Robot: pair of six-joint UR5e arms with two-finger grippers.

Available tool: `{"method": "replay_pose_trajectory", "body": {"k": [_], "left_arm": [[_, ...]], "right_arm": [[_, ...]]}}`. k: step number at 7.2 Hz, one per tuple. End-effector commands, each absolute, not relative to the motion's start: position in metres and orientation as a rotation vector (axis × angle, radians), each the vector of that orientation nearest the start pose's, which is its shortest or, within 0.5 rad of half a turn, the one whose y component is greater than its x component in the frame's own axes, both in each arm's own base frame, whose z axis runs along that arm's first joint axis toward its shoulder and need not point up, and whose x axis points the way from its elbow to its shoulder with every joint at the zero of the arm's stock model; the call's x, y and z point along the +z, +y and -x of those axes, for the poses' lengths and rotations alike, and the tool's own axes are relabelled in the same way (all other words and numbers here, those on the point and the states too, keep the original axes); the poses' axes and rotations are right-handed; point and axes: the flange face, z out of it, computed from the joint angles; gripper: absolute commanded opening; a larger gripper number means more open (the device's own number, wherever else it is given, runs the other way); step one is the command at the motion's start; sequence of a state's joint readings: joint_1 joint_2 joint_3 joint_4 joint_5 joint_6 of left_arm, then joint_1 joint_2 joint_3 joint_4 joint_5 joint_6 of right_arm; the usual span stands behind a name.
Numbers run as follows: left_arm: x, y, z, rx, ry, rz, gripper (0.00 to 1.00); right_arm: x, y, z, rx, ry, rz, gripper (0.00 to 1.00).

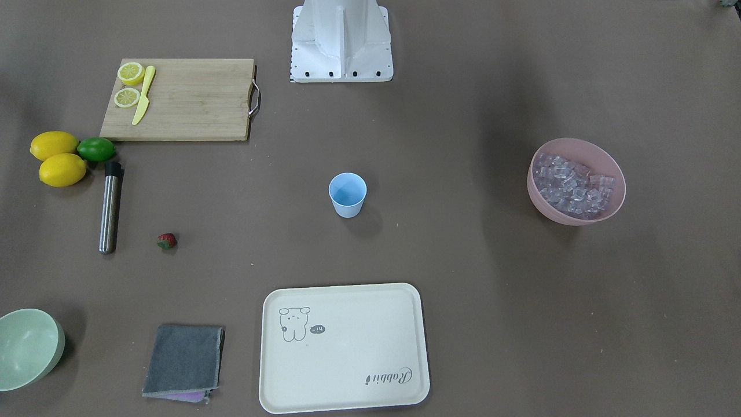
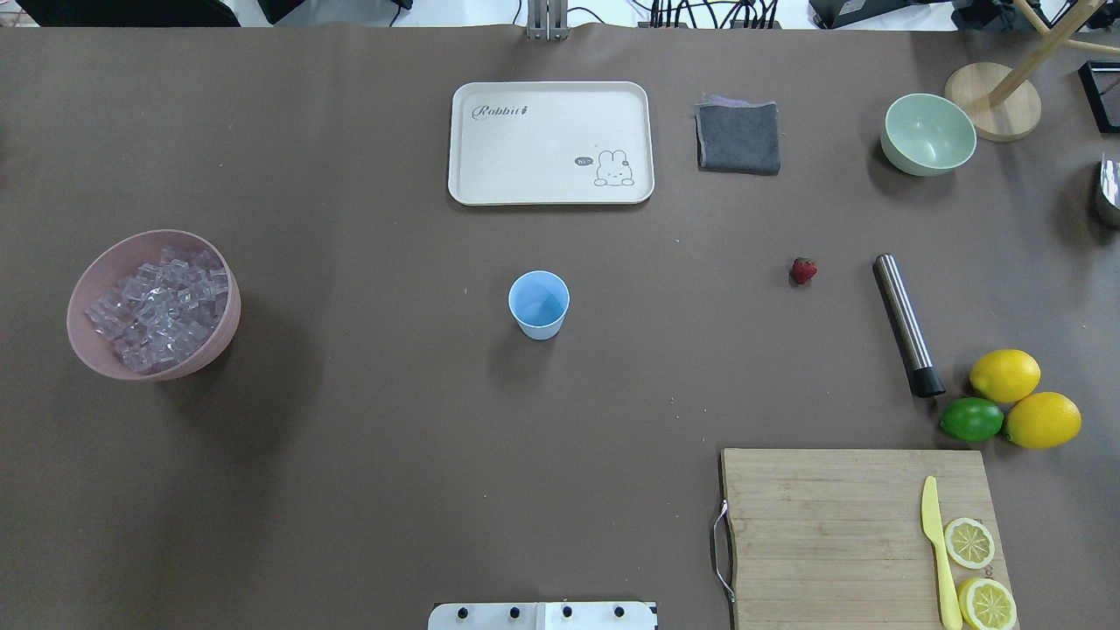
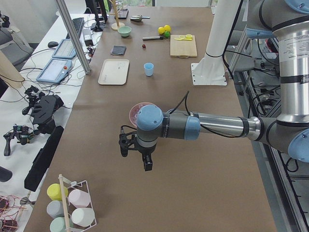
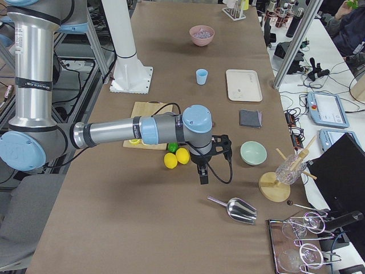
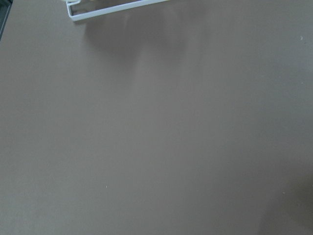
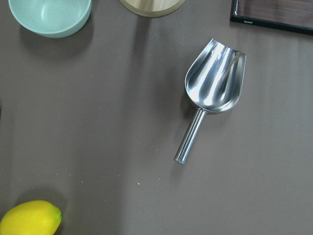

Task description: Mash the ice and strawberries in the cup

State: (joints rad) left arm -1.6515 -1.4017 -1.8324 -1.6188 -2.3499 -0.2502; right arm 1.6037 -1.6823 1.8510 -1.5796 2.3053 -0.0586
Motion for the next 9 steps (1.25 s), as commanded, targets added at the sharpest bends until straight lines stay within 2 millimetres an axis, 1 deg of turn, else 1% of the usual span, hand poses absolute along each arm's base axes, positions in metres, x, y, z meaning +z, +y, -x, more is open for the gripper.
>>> {"method": "replay_pose_trajectory", "body": {"k": [1,2,3,4,5,6,7,8,9], "left_arm": [[0.592,-0.429,0.095,-0.198,0.835,-0.200,0.99],[0.576,-0.437,0.091,-0.145,0.842,-0.293,0.99],[0.558,-0.453,0.078,-0.089,0.860,-0.332,0.99],[0.542,-0.463,0.062,-0.027,0.883,-0.359,0.99],[0.536,-0.469,0.033,0.058,0.900,-0.396,0.99],[0.525,-0.485,-0.023,0.185,0.917,-0.394,0.98],[0.529,-0.488,-0.042,0.213,0.894,-0.386,0.99],[0.526,-0.486,-0.076,0.221,0.883,-0.348,1.00],[0.508,-0.484,-0.116,0.138,0.883,-0.296,0.99]], "right_arm": [[0.581,-0.442,-0.081,-0.095,-0.724,-0.227,1.00],[0.589,-0.437,-0.082,-0.092,-0.721,-0.214,1.00],[0.589,-0.437,-0.081,-0.093,-0.722,-0.214,1.00],[0.588,-0.437,-0.081,-0.093,-0.723,-0.215,1.00],[0.588,-0.438,-0.081,-0.094,-0.723,-0.217,1.00],[0.586,-0.437,-0.081,-0.095,-0.723,-0.219,1.00],[0.586,-0.438,-0.081,-0.095,-0.723,-0.219,1.00],[0.586,-0.438,-0.081,-0.097,-0.724,-0.222,1.00],[0.586,-0.437,-0.081,-0.098,-0.724,-0.228,1.00]]}}
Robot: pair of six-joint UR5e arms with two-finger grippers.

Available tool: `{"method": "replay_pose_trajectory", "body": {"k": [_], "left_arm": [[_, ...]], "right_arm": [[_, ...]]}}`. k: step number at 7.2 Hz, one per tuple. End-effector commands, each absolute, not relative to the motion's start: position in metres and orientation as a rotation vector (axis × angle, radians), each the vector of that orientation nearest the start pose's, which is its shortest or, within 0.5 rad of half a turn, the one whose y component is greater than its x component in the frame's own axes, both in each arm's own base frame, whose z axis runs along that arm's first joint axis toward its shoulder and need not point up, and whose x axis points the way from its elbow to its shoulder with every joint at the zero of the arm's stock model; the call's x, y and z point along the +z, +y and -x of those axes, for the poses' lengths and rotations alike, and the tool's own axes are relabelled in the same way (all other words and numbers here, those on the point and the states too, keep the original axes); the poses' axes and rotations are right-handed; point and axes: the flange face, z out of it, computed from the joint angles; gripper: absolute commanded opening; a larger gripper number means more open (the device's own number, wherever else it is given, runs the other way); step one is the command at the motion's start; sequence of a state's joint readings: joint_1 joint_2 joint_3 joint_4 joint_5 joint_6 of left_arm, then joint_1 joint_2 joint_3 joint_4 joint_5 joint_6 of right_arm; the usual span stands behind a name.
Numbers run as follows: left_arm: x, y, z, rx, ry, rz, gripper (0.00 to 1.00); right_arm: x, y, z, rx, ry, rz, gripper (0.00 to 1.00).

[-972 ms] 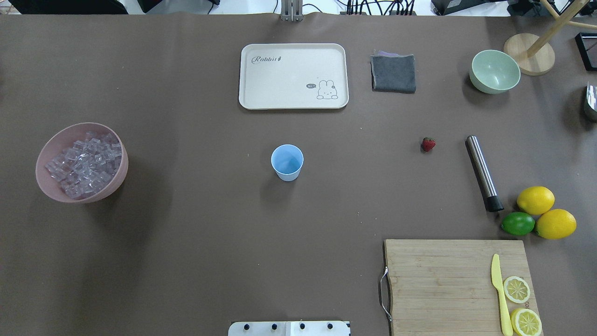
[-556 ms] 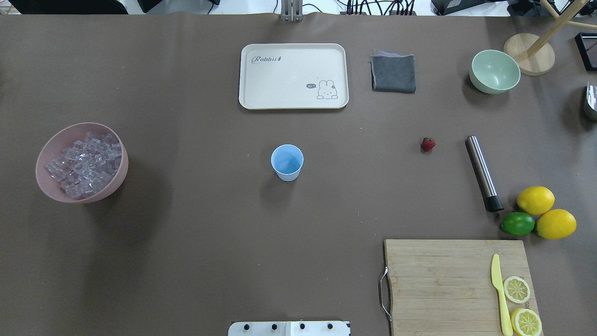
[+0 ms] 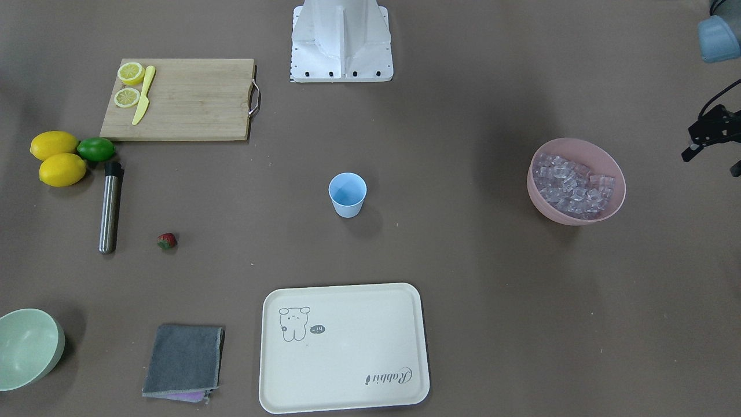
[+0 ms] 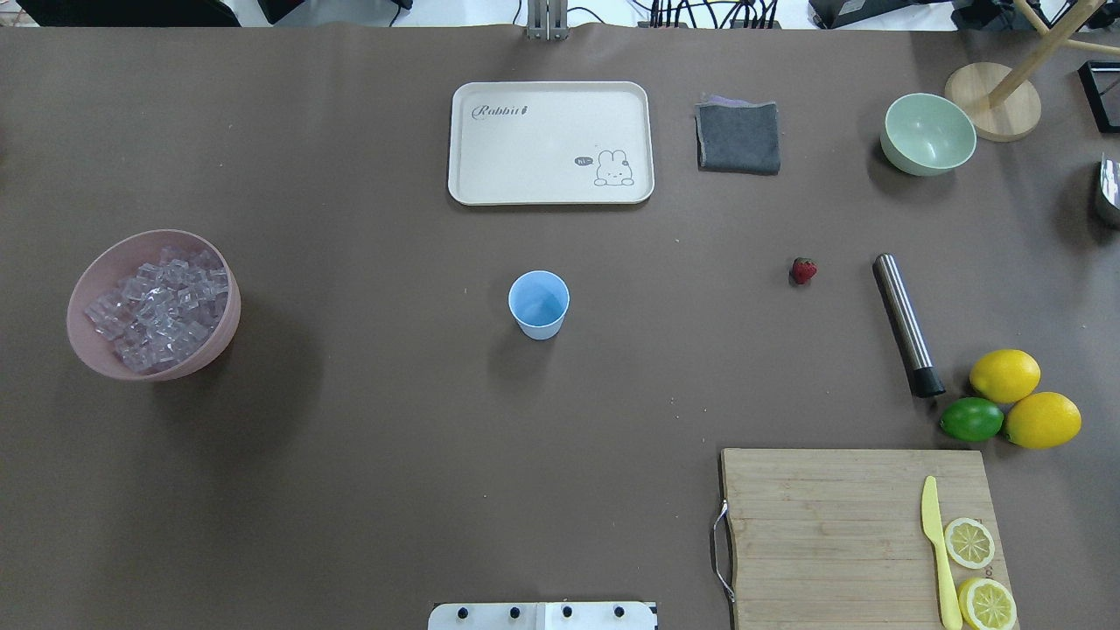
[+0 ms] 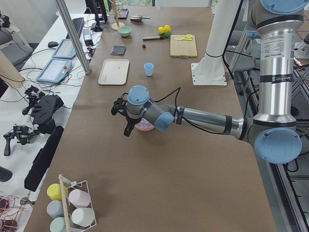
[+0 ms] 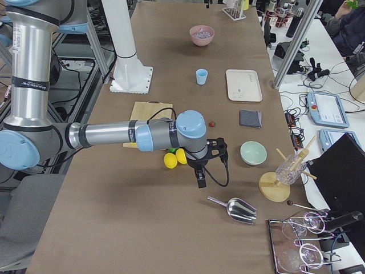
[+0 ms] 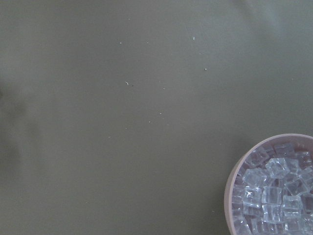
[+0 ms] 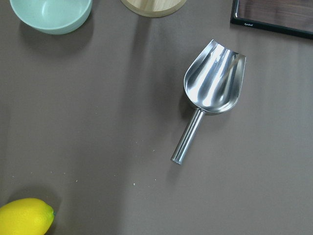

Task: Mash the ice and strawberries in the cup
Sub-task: 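Move the left gripper down into the pink bowl of ice cubes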

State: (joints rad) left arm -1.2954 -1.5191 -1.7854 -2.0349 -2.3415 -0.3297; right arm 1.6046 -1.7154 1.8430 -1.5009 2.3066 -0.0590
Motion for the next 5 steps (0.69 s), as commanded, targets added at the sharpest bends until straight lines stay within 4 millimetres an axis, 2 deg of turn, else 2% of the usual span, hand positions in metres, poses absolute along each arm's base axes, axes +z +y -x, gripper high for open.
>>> {"method": "replay_pose_trajectory", "body": {"k": [1,2,3,5], "left_arm": [[0.492,-0.476,-0.148,0.095,0.883,-0.271,0.98],[0.471,-0.474,-0.188,0.058,0.894,-0.244,0.97],[0.467,-0.466,-0.224,0.056,0.869,-0.237,0.97],[0.474,-0.457,-0.247,0.090,0.846,-0.229,0.97]], "right_arm": [[0.588,-0.437,-0.081,-0.100,-0.724,-0.236,1.00],[0.589,-0.437,-0.081,-0.100,-0.727,-0.235,1.00],[0.589,-0.437,-0.080,-0.101,-0.737,-0.234,1.00],[0.590,-0.436,-0.080,-0.101,-0.739,-0.234,1.00]]}}
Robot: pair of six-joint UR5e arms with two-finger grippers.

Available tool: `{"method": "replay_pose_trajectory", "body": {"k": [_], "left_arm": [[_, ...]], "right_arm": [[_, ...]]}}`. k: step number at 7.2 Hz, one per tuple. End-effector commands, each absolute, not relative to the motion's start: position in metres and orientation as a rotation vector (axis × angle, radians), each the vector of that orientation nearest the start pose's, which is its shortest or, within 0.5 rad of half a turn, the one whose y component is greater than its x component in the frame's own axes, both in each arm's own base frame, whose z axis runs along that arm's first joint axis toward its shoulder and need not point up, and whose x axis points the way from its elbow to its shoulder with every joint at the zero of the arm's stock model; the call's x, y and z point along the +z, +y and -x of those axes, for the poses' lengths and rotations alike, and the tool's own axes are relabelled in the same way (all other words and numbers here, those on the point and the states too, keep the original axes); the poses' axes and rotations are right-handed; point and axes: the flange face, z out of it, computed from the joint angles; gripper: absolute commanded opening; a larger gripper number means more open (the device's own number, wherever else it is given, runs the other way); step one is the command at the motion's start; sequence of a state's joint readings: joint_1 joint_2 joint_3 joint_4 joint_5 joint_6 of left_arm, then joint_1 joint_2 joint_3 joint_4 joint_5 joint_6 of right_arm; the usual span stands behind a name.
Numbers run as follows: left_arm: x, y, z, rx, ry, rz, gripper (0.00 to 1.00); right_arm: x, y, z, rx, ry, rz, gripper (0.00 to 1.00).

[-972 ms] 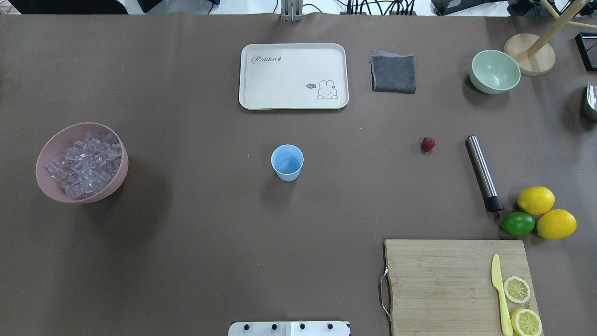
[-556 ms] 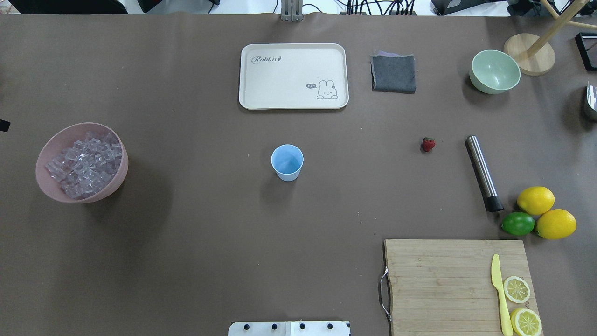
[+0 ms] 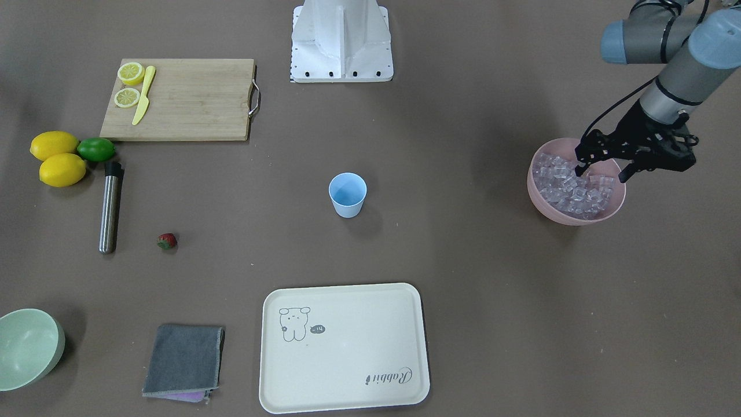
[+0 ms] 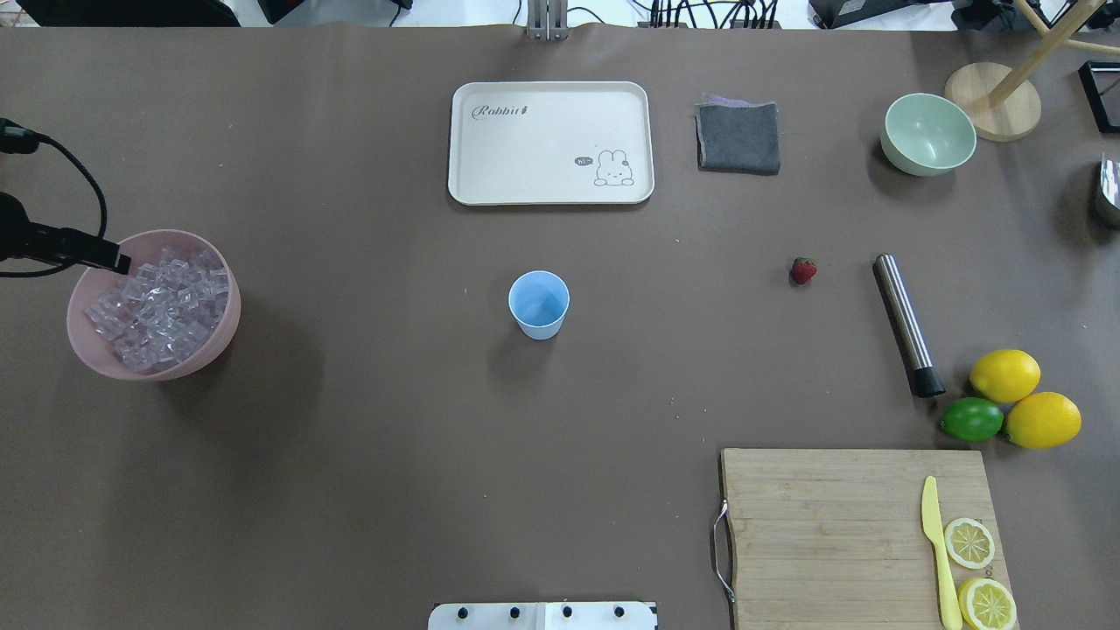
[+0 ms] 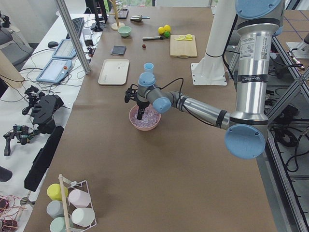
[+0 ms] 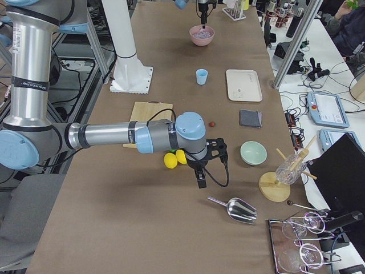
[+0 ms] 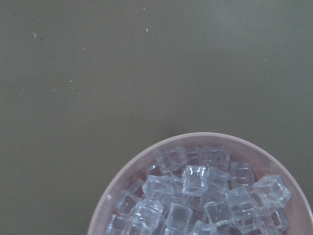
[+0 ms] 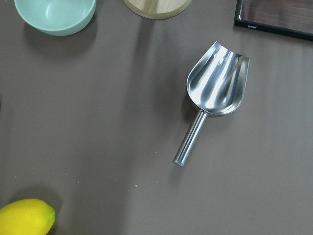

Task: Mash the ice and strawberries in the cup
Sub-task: 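Move the left gripper down into the pink bowl of ice cubes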

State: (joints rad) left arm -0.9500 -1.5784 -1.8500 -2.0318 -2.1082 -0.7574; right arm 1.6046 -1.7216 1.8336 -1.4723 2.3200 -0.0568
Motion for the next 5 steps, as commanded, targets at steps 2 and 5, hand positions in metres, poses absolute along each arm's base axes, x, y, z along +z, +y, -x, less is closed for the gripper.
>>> {"method": "replay_pose_trajectory", "body": {"k": [2,5], "left_arm": [[0.474,-0.449,-0.258,0.117,0.849,-0.221,0.97],[0.479,-0.445,-0.266,0.131,0.844,-0.208,0.92]], "right_arm": [[0.590,-0.436,-0.080,-0.101,-0.739,-0.234,1.00],[0.590,-0.436,-0.080,-0.098,-0.740,-0.230,1.00]]}}
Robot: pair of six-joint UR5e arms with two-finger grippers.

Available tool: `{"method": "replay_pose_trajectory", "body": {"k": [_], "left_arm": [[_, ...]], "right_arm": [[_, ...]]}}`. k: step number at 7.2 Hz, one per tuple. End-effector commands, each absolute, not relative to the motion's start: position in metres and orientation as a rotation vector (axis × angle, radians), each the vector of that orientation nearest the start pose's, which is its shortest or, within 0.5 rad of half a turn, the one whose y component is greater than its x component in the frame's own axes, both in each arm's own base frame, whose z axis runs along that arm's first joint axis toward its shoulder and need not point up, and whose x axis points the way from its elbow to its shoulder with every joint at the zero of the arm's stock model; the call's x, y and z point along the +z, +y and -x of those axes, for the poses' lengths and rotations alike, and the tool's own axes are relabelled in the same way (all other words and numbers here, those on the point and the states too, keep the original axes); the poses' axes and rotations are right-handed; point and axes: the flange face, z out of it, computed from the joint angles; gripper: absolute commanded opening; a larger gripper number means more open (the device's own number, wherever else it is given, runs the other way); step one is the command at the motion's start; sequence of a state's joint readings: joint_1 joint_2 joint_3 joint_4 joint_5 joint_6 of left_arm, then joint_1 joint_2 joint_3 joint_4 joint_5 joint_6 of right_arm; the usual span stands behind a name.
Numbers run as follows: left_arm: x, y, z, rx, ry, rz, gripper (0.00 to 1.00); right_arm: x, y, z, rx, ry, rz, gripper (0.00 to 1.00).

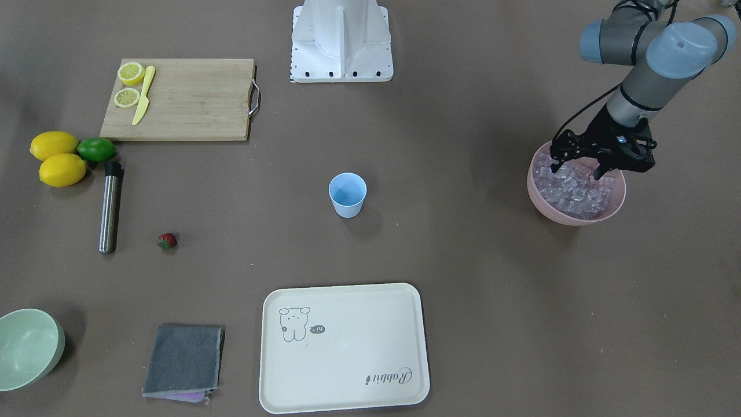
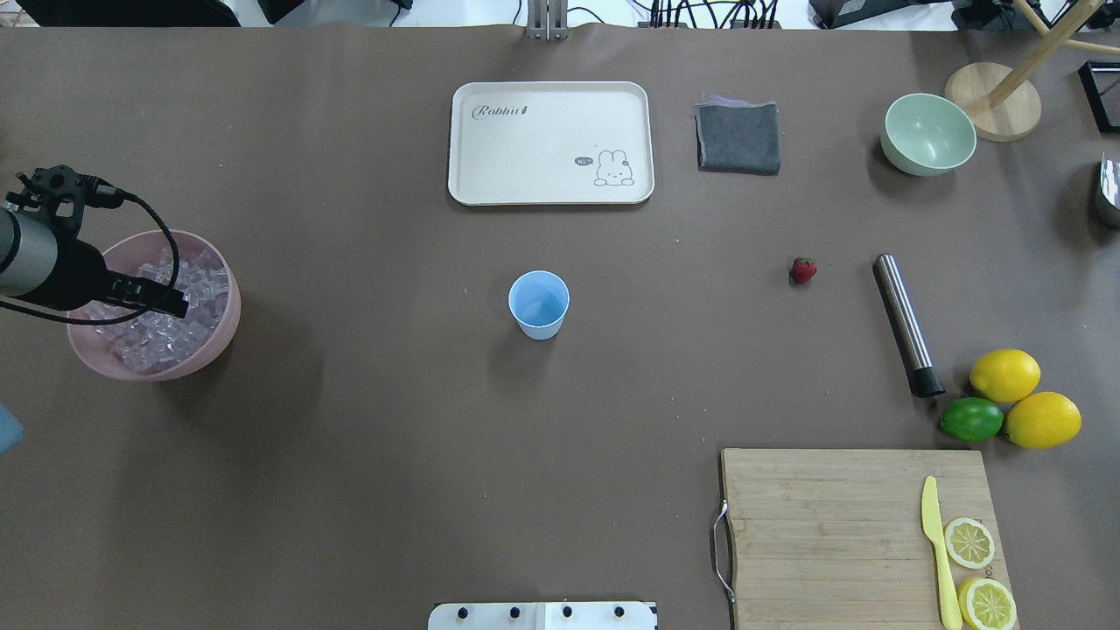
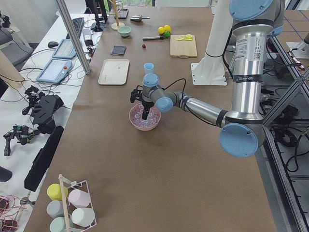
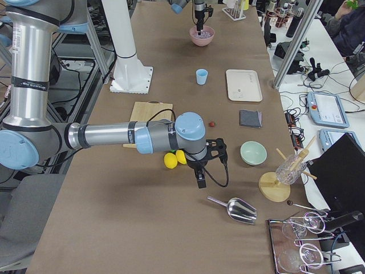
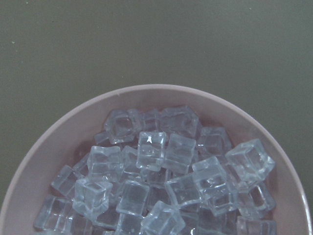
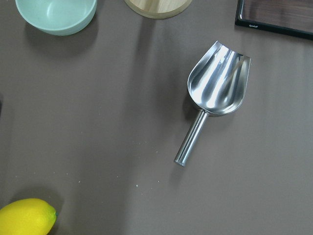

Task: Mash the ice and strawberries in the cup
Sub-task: 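Move the left gripper down into the pink bowl of ice cubes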

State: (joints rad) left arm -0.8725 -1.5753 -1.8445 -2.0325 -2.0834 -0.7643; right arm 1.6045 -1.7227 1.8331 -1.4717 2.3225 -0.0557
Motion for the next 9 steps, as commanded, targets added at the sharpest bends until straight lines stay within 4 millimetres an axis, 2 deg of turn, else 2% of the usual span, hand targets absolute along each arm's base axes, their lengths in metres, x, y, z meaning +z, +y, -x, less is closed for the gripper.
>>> {"method": "replay_pose_trajectory", "body": {"k": [1,6,8,9], "left_arm": [[0.4791,-0.4442,-0.2654,0.131,0.844,-0.208,0.86],[0.4794,-0.4383,-0.2728,0.148,0.848,-0.199,0.84],[0.4800,-0.4375,-0.2743,0.151,0.849,-0.198,0.81],[0.4800,-0.4375,-0.2743,0.151,0.849,-0.198,0.77]], "right_arm": [[0.5894,-0.4362,-0.0801,-0.099,-0.739,-0.232,1.00],[0.5899,-0.4364,-0.0802,-0.101,-0.738,-0.234,1.00],[0.5903,-0.4363,-0.0802,-0.100,-0.738,-0.231,1.00],[0.5903,-0.4363,-0.0802,-0.100,-0.738,-0.231,1.00]]}}
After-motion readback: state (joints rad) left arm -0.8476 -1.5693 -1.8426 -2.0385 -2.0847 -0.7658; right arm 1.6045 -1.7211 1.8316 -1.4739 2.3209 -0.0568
